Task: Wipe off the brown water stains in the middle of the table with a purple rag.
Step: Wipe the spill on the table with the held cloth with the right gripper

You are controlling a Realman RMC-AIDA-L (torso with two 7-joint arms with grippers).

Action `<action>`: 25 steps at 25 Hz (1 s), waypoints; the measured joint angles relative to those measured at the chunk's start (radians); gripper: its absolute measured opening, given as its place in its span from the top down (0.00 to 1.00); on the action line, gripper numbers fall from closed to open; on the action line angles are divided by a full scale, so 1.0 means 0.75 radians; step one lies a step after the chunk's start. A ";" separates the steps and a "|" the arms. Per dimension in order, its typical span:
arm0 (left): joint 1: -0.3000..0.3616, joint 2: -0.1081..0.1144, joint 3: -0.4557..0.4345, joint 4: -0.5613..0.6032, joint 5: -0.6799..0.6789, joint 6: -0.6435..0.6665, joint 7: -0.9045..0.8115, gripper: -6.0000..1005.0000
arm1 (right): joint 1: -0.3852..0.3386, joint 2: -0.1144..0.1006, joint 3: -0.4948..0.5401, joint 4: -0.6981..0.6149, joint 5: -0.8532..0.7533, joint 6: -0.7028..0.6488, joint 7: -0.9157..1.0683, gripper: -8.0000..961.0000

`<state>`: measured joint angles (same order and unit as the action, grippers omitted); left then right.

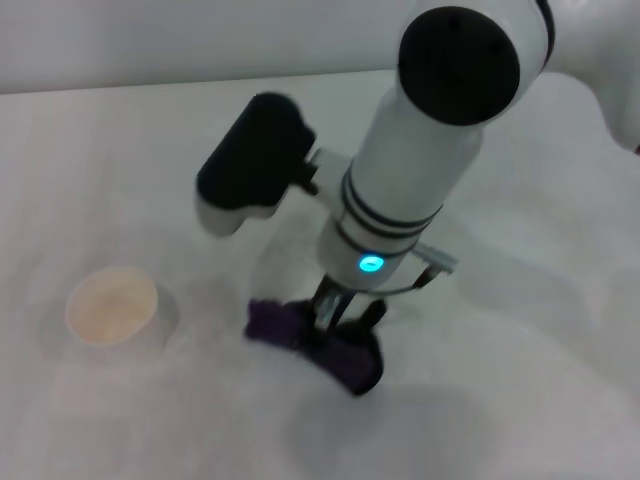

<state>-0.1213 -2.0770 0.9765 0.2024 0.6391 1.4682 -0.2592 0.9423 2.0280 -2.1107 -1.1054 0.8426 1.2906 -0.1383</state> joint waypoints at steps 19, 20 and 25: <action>0.003 0.002 -0.005 -0.013 -0.001 0.008 0.000 0.12 | -0.190 -0.014 0.376 -0.021 -0.244 0.094 -0.097 0.80; 0.001 0.002 -0.005 -0.013 -0.001 0.008 0.000 0.12 | -0.206 -0.015 0.419 -0.023 -0.289 0.118 -0.104 0.80; -0.011 0.004 -0.006 -0.013 -0.002 0.001 0.000 0.12 | -0.289 -0.020 0.664 -0.069 -0.458 0.221 -0.157 0.79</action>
<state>-0.1297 -2.0740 0.9716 0.1929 0.6380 1.4691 -0.2592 0.7253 2.0132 -1.6124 -1.1569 0.4987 1.4566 -0.2558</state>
